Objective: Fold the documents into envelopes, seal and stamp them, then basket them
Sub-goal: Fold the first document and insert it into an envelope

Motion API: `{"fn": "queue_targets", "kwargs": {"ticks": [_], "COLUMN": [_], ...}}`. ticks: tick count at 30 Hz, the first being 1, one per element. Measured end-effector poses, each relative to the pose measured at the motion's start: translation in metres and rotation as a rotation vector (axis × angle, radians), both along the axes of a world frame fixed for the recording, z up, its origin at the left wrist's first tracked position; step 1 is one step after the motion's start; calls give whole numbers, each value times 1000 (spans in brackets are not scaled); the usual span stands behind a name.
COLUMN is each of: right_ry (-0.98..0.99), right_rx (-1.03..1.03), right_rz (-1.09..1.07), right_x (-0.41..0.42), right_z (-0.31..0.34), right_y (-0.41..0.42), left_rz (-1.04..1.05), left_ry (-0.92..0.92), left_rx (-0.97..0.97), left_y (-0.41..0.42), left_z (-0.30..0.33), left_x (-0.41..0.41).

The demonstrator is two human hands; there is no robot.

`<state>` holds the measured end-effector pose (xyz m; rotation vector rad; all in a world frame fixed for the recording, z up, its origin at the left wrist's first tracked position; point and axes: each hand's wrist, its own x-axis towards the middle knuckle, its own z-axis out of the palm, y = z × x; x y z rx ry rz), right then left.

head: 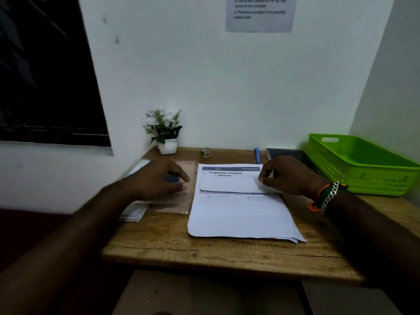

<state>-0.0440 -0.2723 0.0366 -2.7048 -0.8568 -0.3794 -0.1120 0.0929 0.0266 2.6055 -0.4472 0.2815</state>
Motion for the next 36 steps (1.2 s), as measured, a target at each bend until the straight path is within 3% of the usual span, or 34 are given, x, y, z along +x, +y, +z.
{"fn": "queue_targets", "kwargs": {"ticks": [6,14,22,36], "right_ry": [75,126,117,188], "right_rx": [138,81,7,62], "right_rz": [318,640,533,413], "right_x": [-69,-124,-119,-106], "right_z": [14,0,-5,-16], "right_y": [81,199,232,245], "left_rz": [242,184,177,149], "left_ry": [-36,22,50,169], "left_rx": [-139,-336,-301,-365], "left_y": [105,114,112,110], "left_z": [-26,-45,-45,-43], "left_x": [-97,-120,-124,-118]}}
